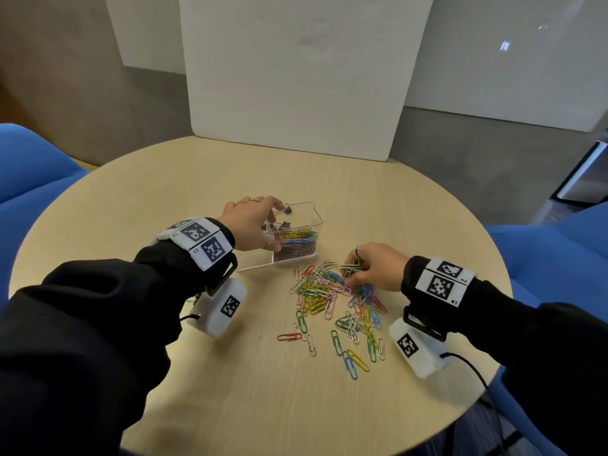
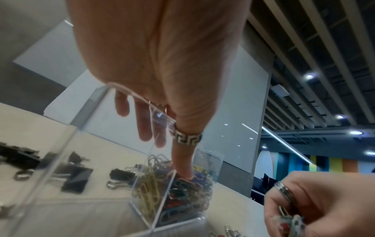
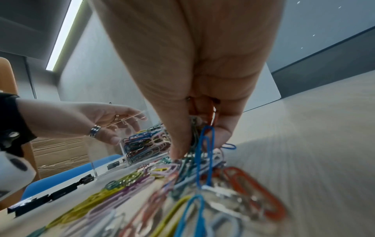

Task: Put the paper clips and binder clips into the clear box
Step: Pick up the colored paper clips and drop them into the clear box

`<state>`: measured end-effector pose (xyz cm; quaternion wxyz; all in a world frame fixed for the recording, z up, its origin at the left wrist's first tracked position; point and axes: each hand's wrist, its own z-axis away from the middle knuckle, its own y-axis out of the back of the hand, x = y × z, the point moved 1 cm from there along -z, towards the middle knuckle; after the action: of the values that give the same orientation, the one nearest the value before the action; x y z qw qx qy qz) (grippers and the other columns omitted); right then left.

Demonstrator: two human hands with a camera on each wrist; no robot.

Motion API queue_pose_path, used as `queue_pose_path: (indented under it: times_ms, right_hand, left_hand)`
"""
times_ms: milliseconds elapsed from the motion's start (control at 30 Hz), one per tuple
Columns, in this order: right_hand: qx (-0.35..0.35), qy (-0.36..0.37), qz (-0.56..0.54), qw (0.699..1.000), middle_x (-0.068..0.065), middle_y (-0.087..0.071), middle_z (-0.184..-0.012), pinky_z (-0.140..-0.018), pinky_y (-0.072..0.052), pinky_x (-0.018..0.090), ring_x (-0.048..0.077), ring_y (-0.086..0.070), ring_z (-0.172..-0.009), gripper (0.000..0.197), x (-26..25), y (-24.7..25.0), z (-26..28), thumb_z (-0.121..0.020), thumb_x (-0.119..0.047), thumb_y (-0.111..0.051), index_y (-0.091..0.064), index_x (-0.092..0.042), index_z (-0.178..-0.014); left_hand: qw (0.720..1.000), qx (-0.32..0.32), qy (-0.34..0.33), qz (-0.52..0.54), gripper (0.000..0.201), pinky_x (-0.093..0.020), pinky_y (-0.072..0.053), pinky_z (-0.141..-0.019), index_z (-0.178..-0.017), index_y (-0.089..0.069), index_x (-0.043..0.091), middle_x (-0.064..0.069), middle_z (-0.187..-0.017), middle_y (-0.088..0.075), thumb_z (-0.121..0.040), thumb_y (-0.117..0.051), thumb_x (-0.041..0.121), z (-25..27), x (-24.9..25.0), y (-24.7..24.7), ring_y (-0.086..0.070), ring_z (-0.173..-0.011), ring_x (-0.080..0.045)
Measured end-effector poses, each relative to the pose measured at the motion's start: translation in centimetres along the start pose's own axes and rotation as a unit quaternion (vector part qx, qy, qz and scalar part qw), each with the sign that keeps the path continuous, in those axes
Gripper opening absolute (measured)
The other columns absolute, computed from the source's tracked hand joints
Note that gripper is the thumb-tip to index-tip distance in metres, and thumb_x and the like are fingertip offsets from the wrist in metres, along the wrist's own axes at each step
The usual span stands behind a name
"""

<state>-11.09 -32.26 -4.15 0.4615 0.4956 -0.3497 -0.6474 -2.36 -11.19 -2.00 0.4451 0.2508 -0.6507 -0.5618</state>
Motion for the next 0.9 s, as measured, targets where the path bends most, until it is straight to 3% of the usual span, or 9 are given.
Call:
queue_pose_path:
  times_ms: [100, 200, 333, 433, 567, 700, 767, 900]
  right_hand:
    - [0.01, 0.013, 0.007, 1.0, -0.004, -0.06, -0.077, -0.055, -0.036, 0.013, 0.012, -0.055, -0.07, 0.025, -0.2, 0.6, -0.2, -0.084, -0.023, -0.066, -0.065, -0.009, -0.105]
    - [0.032, 0.021, -0.022, 0.999, -0.01, -0.055, -0.067, -0.054, -0.038, 0.012, 0.003, -0.053, -0.057, 0.022, -1.0, 2.0, -0.4, -0.086, -0.02, -0.064, -0.065, -0.007, -0.103]
    - [0.105, 0.061, -0.057, 0.991, -0.003, -0.06, -0.078, -0.059, -0.042, 0.013, 0.004, -0.053, -0.061, 0.021, -3.4, 5.0, -1.2, -0.086, -0.019, -0.063, -0.064, -0.007, -0.103]
    - [0.148, 0.094, -0.072, 0.982, -0.007, -0.058, -0.074, -0.059, -0.041, 0.014, 0.005, -0.053, -0.062, 0.019, -5.7, 6.4, -2.3, -0.087, -0.018, -0.063, -0.065, -0.009, -0.103]
    - [0.144, 0.114, -0.029, 0.983, 0.003, -0.065, -0.096, -0.076, -0.043, 0.022, 0.013, -0.055, -0.081, 0.024, -7.7, 5.5, -3.9, -0.086, -0.018, -0.063, -0.065, -0.009, -0.109]
    - [0.151, 0.121, 0.021, 0.981, 0.007, -0.069, -0.103, -0.075, -0.038, 0.019, 0.012, -0.055, -0.083, 0.026, -8.2, 4.3, -4.7, -0.084, -0.016, -0.066, -0.067, -0.01, -0.109]
    - [0.157, 0.125, 0.052, 0.978, 0.006, -0.069, -0.107, -0.079, -0.04, 0.016, 0.015, -0.062, -0.091, 0.027, -8.2, 4.4, -4.7, -0.083, -0.014, -0.067, -0.068, -0.012, -0.11]
    - [0.117, 0.162, 0.063, 0.978, 0.007, -0.069, -0.11, -0.084, -0.041, 0.012, 0.015, -0.064, -0.101, 0.031, -8.0, 4.1, -4.6, -0.085, -0.004, -0.062, -0.065, -0.012, -0.115]
  left_hand:
    - [1.0, 0.002, -0.007, -0.006, 0.073, -0.035, -0.026, -0.099, -0.138, -0.03, 0.024, 0.004, -0.127, -0.052, -0.078, -0.07, 0.037, 0.3, -0.1, 0.0, -0.043, -0.118, -0.021]
    - [1.0, 0.002, -0.009, -0.012, 0.074, -0.036, -0.026, -0.099, -0.139, -0.029, 0.025, 0.004, -0.127, -0.052, -0.079, -0.069, 0.038, 0.4, -0.1, -0.1, -0.043, -0.118, -0.021]
    - [1.0, 0.005, -0.01, -0.02, 0.074, -0.036, -0.026, -0.099, -0.139, -0.028, 0.025, 0.003, -0.127, -0.051, -0.079, -0.068, 0.038, 0.3, -0.1, -0.3, -0.042, -0.119, -0.021]
    - [1.0, 0.008, -0.012, -0.021, 0.073, -0.036, -0.026, -0.099, -0.139, -0.028, 0.025, 0.003, -0.127, -0.051, -0.079, -0.068, 0.038, 0.3, -0.1, -0.3, -0.041, -0.119, -0.021]
    - [1.0, 0.008, -0.016, -0.025, 0.075, -0.035, -0.028, -0.098, -0.139, -0.028, 0.025, 0.004, -0.127, -0.051, -0.078, -0.068, 0.04, 0.2, -0.2, -0.3, -0.042, -0.118, -0.021]
    - [0.999, 0.013, -0.018, -0.03, 0.076, -0.035, -0.028, -0.097, -0.139, -0.028, 0.025, 0.005, -0.127, -0.051, -0.078, -0.069, 0.041, 0.1, -0.3, -0.3, -0.042, -0.118, -0.021]
    - [0.999, 0.017, -0.02, -0.028, 0.075, -0.035, -0.028, -0.097, -0.139, -0.028, 0.025, 0.005, -0.127, -0.051, -0.078, -0.069, 0.041, 0.1, -0.3, -0.3, -0.042, -0.118, -0.021]
    - [0.999, 0.017, -0.018, -0.024, 0.074, -0.035, -0.027, -0.097, -0.139, -0.029, 0.025, 0.005, -0.127, -0.051, -0.078, -0.069, 0.041, 0.3, -0.4, -0.4, -0.042, -0.119, -0.021]
